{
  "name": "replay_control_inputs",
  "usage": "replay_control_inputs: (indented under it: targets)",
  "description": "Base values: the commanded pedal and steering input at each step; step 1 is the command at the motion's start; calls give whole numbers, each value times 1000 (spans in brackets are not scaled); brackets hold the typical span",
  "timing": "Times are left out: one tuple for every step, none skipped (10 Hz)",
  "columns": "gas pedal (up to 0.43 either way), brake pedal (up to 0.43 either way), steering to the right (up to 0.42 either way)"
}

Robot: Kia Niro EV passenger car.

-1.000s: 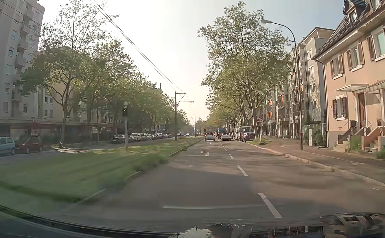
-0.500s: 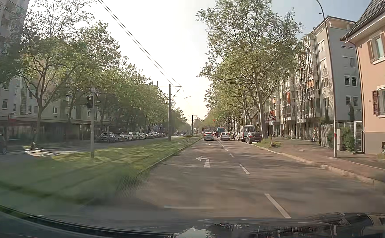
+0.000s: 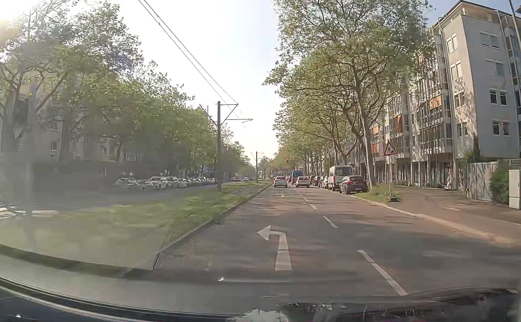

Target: Follow the waypoints while adhering to traffic rules and regulations

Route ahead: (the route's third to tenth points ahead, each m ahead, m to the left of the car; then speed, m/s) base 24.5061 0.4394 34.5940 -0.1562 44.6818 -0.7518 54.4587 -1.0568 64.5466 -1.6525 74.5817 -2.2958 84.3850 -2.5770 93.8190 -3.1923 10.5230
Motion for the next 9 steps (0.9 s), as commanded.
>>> replay_control_inputs:
  targets:
    - [20, 0, 9]
    - [20, 0, 9]
    - [20, 0, 9]
    - [20, 0, 9]
    - [20, 0, 9]
    - [20, 0, 9]
    - [20, 0, 9]
    - [20, 0, 9]
    - [20, 0, 9]
